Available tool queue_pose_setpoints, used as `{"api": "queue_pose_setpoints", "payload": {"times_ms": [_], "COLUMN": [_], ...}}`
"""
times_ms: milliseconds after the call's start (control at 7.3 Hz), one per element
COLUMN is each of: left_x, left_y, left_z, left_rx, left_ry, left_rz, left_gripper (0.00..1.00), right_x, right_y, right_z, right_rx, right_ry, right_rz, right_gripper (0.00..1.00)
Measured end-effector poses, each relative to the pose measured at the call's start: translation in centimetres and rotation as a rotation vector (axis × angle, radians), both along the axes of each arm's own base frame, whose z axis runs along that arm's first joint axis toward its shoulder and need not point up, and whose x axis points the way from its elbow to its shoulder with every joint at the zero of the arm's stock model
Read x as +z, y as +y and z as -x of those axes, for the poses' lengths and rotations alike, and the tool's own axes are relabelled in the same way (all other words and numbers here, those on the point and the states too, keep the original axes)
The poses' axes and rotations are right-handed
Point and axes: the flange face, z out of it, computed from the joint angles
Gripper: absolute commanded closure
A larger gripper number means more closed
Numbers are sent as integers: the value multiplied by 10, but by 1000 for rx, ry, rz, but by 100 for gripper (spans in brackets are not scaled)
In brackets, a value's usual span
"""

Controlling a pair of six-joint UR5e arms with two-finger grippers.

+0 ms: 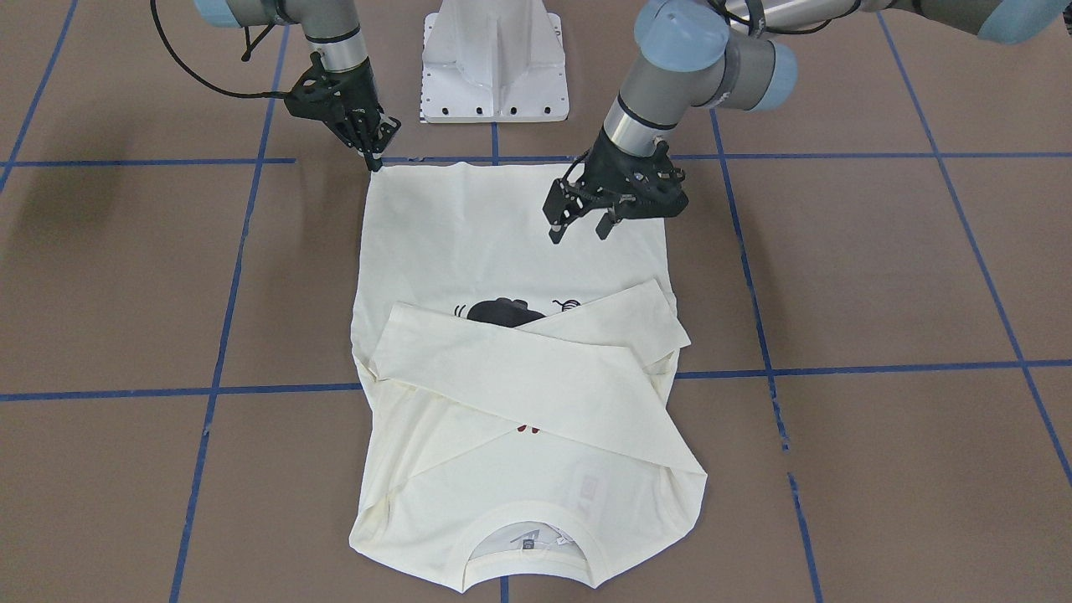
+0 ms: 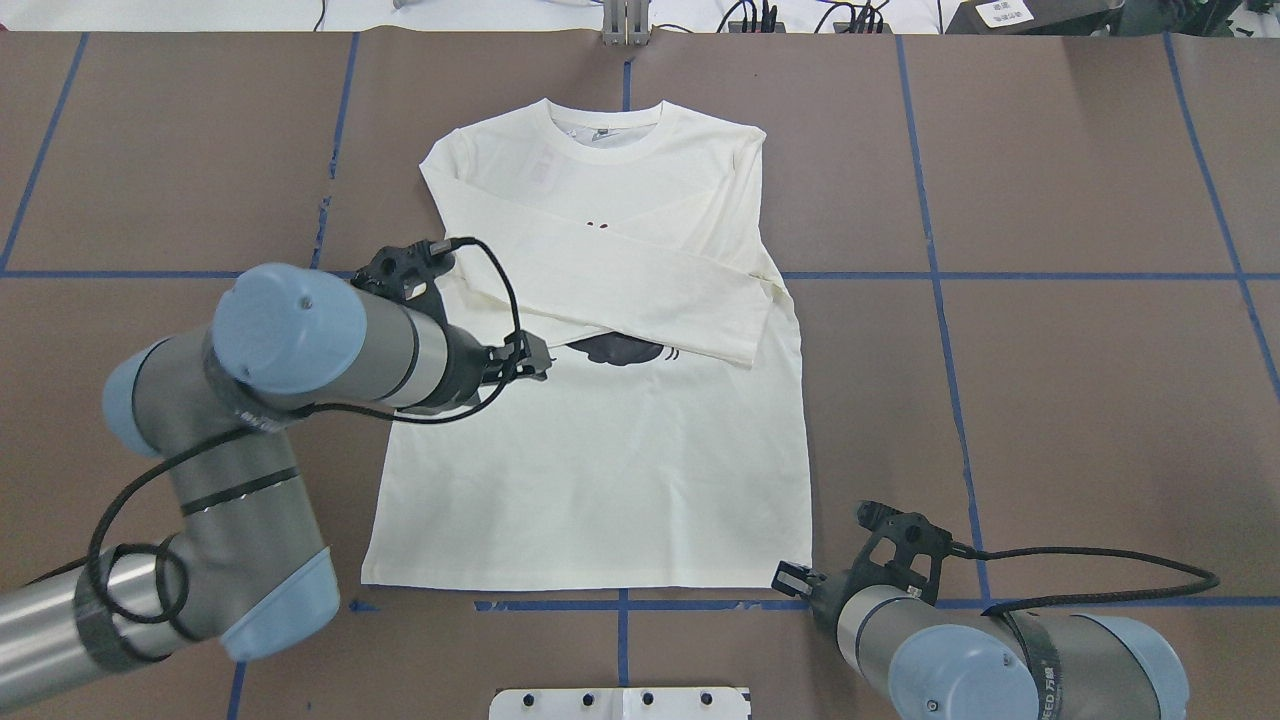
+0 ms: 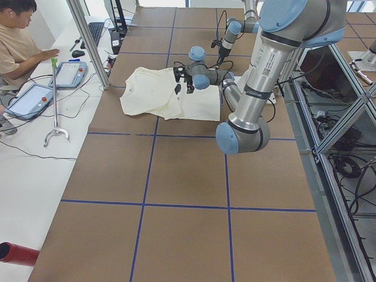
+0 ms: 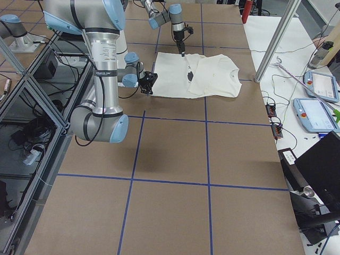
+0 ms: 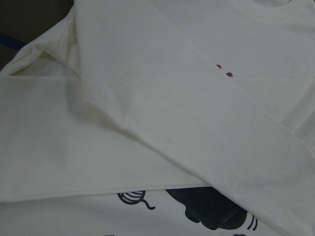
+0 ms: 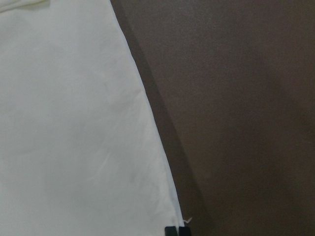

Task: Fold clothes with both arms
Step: 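Release the sleeve and move both grippers to the shirt hem corners, then grasp both hem corners nearest the robot with both grippers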

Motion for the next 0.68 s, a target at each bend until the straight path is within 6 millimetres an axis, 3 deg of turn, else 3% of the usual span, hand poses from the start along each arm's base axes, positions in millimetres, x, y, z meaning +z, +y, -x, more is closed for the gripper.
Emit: {"api": "queue_pose_setpoints", "payload": {"times_ms": [274,411,685], "left_x": [50,75,108], "left_y": [82,111,142], "left_z": [15,14,9], "left_rx": [-4,-14,-13], "left_ry": [-73,-116,-186], "left_rz": [13,43,87], "left_gripper": [32,32,32], "right_x": [-6,-11,-18], "right_y": [-1,-2,-4], "right_z": [-4,-7,-12], "right_rx": [-2,-6,-15], "right_ry": [-13,-24,-41], "right_rz": [1,5,16], "right_gripper": [100,100,100]}}
